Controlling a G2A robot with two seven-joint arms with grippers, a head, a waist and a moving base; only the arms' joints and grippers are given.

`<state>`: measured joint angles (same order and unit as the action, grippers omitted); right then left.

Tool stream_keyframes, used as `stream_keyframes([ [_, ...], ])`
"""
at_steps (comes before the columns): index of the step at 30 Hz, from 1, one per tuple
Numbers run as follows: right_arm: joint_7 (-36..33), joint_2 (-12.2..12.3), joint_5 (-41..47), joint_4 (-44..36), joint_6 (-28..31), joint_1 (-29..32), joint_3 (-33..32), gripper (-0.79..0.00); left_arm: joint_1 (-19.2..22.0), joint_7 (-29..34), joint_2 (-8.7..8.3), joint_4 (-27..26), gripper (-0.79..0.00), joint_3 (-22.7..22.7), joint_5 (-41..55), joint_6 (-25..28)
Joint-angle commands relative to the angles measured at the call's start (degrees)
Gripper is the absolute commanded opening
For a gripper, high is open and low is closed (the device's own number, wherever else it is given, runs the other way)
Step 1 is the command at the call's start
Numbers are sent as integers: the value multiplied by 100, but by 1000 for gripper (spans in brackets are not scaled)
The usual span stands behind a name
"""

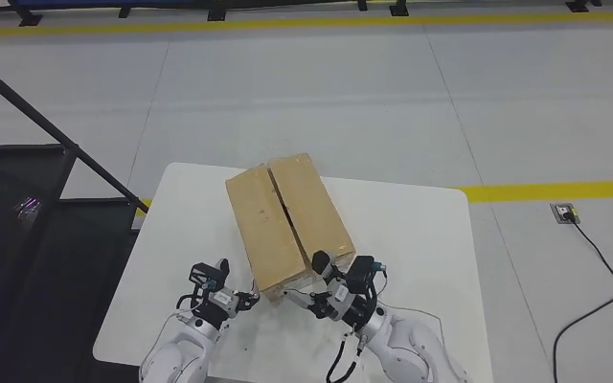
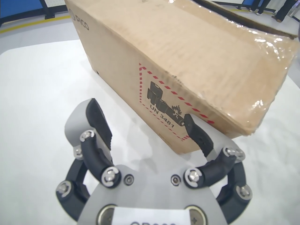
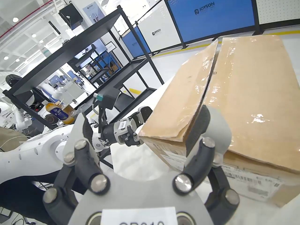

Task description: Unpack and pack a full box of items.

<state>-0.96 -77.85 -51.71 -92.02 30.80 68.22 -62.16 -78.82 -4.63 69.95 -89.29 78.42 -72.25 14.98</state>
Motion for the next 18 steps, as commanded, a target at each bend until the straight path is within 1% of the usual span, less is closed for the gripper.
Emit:
stream_keyframes([
  [1,-7,0,11,-3,-18,11,1,0,32,17,3,8,0,-35,-29,23],
  [3,-126,2,271,-76,12,77,6,0,61,35,6,10,0,-66,-44,39],
  [5,-450,20,680,-105,18,113,-76,0,88,46,10,-1,0,-97,-54,55],
  [12,-1617,111,2090,-329,-319,380,-471,0,188,52,29,13,0,-224,-84,85],
  [18,-2077,137,3082,-132,-401,309,-624,0,289,56,46,76,0,-334,-121,97],
])
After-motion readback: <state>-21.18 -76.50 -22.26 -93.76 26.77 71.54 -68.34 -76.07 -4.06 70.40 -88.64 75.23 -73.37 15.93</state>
